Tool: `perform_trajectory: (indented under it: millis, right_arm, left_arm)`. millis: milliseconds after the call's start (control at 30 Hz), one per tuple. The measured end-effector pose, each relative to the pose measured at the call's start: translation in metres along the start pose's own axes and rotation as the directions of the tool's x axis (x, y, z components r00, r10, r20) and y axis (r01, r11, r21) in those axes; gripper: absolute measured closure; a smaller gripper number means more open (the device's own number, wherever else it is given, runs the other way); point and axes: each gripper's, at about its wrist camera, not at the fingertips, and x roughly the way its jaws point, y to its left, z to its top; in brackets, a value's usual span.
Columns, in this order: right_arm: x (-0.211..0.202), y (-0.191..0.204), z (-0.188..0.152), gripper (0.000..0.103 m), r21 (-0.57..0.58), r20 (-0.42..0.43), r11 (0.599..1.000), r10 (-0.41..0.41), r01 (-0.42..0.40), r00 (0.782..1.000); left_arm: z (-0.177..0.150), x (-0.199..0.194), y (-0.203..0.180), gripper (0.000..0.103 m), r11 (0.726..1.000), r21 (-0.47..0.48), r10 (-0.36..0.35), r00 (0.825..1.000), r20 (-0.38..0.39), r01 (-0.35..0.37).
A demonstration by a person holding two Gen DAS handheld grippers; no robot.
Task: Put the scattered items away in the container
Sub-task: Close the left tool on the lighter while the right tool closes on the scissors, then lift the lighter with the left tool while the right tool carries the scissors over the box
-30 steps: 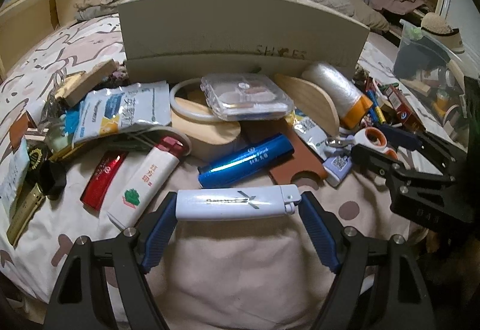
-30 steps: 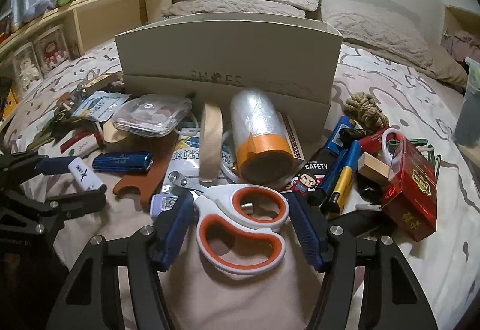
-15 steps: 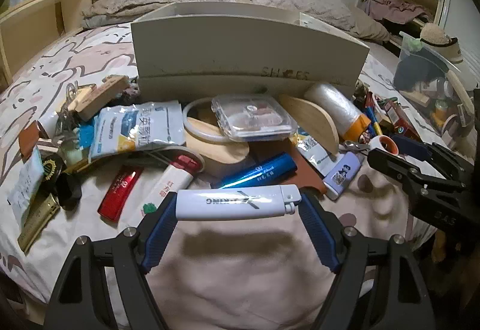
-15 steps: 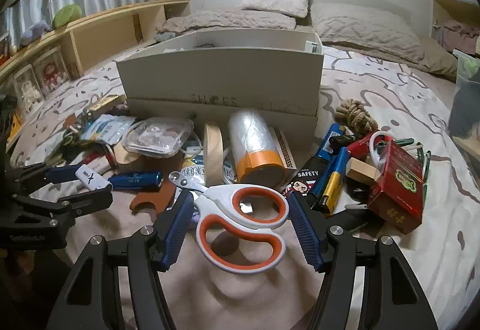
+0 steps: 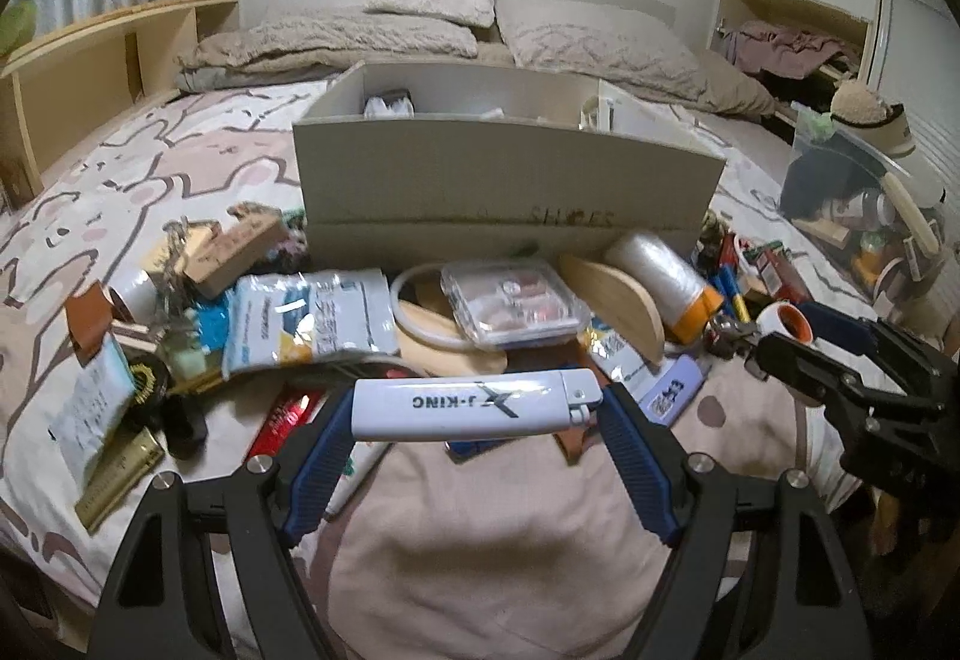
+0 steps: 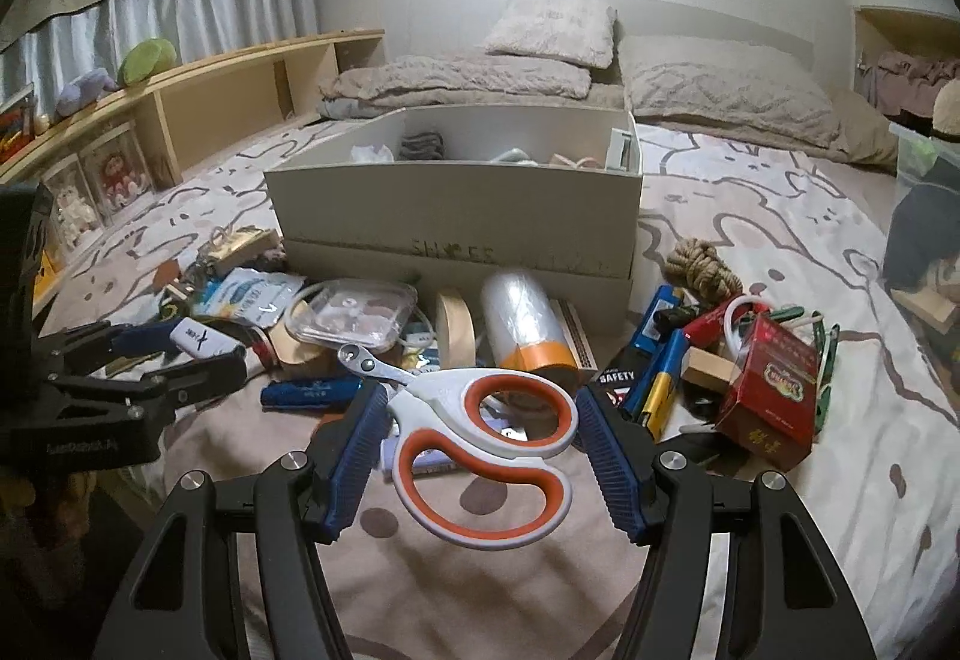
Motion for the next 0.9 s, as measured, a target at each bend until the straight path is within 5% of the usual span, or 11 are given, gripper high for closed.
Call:
perform_trajectory:
  millis: [900]
  right_arm:
    - [-0.051,0.010,0.076,0.037,-0.003,0.200,0.999,0.042,-0.043,0.979]
  left_arm:
    - [0.072,-0.048,0.018,0.022,1.000,0.016,-0.004,0.986,0.170,0.001]
